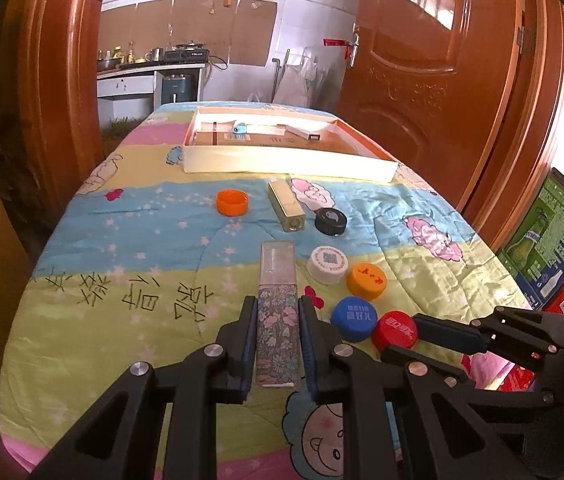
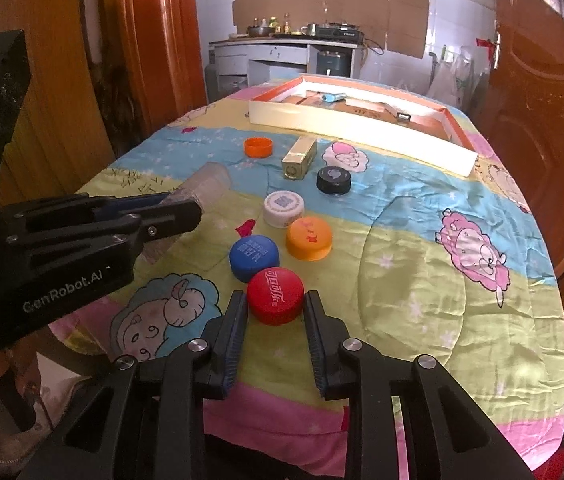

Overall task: Organize rigid objects
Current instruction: 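Grasp the clear patterned tube with the left tool while the right tool grasps the red cap, then carry the clear tube and red cap over the tray and lower them, then open the right tool to release the red cap while the left tool releases the clear tube, then withdraw both tools from the tray toward the caps on the bedspread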

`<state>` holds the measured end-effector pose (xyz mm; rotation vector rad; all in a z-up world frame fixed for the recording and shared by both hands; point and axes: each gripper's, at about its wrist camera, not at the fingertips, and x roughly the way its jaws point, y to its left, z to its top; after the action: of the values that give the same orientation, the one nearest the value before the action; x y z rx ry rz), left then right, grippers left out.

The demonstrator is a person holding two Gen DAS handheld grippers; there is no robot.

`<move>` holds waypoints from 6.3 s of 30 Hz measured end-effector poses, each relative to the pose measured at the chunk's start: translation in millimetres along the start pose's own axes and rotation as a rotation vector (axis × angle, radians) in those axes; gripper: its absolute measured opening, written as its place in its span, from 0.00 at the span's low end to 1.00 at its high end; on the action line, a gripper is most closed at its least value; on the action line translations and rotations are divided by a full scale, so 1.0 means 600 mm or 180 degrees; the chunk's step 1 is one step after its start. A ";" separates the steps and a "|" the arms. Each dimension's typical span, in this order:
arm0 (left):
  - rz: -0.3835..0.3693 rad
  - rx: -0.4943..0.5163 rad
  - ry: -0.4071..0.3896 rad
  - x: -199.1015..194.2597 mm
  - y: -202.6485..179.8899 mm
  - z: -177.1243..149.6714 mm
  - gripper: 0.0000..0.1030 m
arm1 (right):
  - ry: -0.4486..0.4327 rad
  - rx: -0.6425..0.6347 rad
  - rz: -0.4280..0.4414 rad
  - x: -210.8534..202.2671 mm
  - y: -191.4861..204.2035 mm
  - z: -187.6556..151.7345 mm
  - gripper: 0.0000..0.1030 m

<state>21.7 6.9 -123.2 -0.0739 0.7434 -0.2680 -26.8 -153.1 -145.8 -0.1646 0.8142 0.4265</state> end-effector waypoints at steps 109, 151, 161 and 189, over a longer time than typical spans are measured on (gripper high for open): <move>0.0127 0.0264 0.0874 0.468 0.010 0.453 0.20 | 0.0445 0.0291 -0.0019 0.342 -0.434 0.440 0.28; 0.0104 0.0296 0.0934 0.492 0.012 0.449 0.21 | 0.0632 0.0183 -0.0087 0.380 -0.428 0.431 0.40; 0.0019 0.0236 0.0703 0.419 0.015 0.455 0.37 | 0.0498 0.0267 -0.0109 0.326 -0.427 0.427 0.40; -0.0195 -0.0057 0.0193 0.093 0.044 0.323 0.43 | 0.0105 0.0630 0.0020 0.053 -0.251 0.254 0.42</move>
<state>197.5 12.1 -21.6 -0.1060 0.8049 -0.3230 158.9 -233.5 -68.6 0.0147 0.8844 0.3473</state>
